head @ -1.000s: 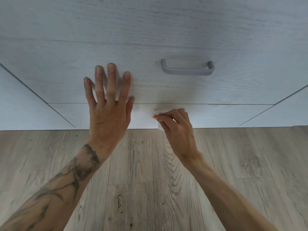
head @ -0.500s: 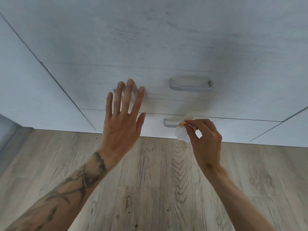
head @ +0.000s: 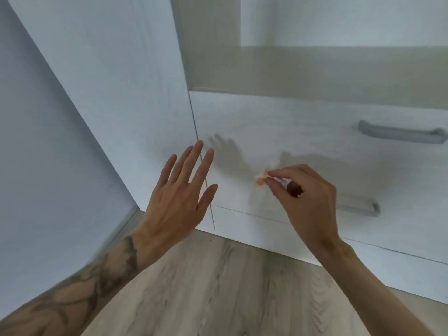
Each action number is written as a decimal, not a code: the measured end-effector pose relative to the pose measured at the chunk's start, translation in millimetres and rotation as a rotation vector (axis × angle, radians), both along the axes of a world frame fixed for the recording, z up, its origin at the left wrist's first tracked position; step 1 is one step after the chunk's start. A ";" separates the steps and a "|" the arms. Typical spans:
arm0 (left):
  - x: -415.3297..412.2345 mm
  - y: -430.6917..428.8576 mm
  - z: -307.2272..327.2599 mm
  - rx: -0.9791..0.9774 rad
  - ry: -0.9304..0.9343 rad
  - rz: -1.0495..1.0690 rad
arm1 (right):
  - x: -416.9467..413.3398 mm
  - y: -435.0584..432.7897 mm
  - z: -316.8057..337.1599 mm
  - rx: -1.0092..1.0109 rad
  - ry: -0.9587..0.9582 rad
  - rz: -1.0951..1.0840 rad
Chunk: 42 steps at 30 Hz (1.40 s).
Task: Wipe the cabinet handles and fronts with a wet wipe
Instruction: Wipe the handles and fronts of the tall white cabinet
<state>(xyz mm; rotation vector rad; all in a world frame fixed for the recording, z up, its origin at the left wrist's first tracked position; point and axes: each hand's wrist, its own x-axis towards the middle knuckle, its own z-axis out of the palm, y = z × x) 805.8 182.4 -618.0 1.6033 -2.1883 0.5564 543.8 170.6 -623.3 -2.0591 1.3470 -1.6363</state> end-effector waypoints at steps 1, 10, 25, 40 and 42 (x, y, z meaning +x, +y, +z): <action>12.3 -0.8 11.8 -0.010 0.022 0.010 | 13.7 -3.0 14.8 -0.013 0.000 0.007; 132.5 -46.6 107.9 -0.144 0.094 -0.066 | 137.2 -21.3 133.7 -0.104 -0.023 -0.041; 227.6 -149.0 240.7 -0.485 0.214 -0.225 | 242.1 -32.8 298.7 -0.250 -0.034 -0.274; 226.4 -225.7 265.7 -0.692 0.327 -0.213 | 243.8 -81.1 324.4 -0.231 0.154 -0.313; 224.0 -234.6 261.2 -0.733 0.331 -0.195 | 239.3 -87.0 321.2 -0.282 0.194 -0.348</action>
